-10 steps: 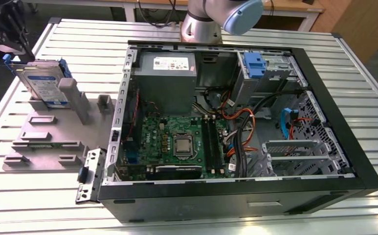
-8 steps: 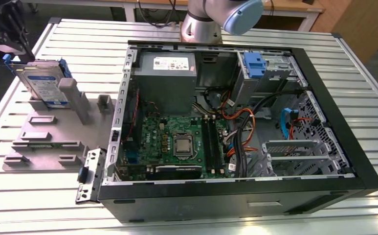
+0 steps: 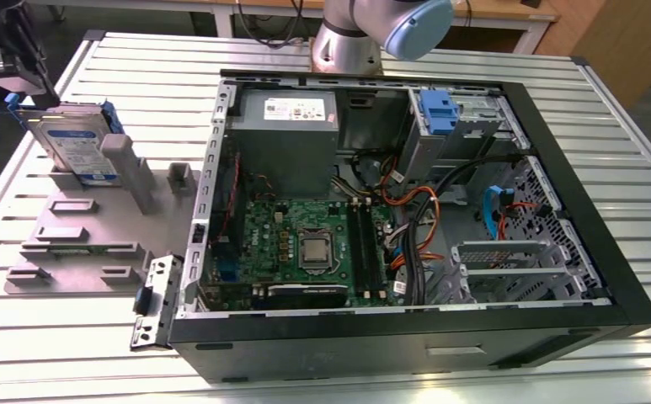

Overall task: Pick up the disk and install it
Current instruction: 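Pick up the disk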

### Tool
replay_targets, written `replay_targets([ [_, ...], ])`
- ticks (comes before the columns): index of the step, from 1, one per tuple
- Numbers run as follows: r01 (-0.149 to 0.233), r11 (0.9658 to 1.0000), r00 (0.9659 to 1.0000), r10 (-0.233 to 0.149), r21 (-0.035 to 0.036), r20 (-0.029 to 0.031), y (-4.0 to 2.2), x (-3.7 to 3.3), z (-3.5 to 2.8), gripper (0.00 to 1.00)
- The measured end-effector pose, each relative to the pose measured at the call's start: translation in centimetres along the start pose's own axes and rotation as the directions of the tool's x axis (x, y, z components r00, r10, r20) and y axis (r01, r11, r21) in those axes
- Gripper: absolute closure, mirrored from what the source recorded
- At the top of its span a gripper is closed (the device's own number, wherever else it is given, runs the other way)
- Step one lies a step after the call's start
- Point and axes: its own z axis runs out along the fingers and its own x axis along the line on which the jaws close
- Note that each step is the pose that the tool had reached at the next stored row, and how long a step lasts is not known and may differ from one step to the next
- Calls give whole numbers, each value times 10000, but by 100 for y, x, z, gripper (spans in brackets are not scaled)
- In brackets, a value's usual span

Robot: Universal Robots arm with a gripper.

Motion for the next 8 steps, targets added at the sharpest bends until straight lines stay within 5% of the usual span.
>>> replay_targets([
  [4,509,9987,9987,-509,-16,-23,0,0,4,89],
  [8,-192,9998,9998,192,6,9,0,0,12,89],
])
